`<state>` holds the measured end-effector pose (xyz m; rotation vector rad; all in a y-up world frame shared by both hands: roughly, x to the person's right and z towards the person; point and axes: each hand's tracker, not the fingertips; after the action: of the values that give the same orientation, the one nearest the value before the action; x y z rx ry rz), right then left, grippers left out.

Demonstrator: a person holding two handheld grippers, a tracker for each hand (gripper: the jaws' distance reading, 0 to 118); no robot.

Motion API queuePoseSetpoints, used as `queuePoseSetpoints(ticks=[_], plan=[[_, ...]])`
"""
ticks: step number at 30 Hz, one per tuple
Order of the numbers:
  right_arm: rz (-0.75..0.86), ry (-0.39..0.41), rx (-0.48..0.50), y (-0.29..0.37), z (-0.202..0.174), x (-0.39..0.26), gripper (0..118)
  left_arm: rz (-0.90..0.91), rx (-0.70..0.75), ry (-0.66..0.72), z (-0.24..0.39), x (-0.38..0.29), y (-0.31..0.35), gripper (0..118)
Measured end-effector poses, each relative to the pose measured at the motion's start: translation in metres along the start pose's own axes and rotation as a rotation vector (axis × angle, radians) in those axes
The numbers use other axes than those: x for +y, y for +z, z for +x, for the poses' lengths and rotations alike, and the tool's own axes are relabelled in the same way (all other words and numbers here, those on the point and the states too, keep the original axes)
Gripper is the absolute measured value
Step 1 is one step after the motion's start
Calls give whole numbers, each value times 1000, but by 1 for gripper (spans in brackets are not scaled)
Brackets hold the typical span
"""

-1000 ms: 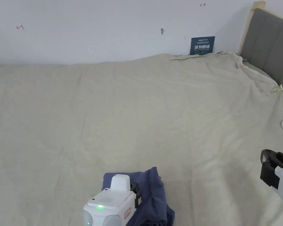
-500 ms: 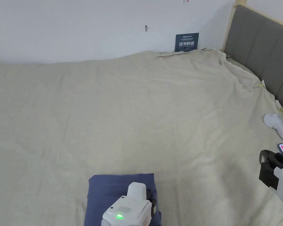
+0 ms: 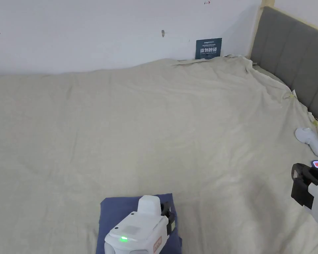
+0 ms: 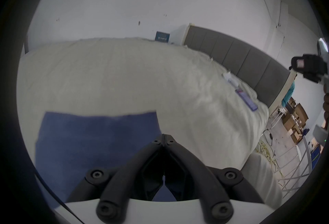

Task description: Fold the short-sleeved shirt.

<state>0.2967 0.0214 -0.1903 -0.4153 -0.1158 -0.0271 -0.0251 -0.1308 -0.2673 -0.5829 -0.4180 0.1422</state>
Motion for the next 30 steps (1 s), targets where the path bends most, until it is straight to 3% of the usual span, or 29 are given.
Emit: queuePoseSetpoints(ticks=[4, 15, 22, 30], plan=[[50, 13, 19, 4, -17, 13, 0, 89, 14, -25, -12, 35, 35, 0], [176, 40, 90, 8, -72, 32, 0, 315, 245, -154, -69, 94, 115, 0], [270, 52, 109, 3, -98, 23, 0, 397, 421, -147, -111, 97, 154, 0], [313, 71, 110, -2, -119, 6, 0, 419, 520, -81, -139, 83, 175, 0]])
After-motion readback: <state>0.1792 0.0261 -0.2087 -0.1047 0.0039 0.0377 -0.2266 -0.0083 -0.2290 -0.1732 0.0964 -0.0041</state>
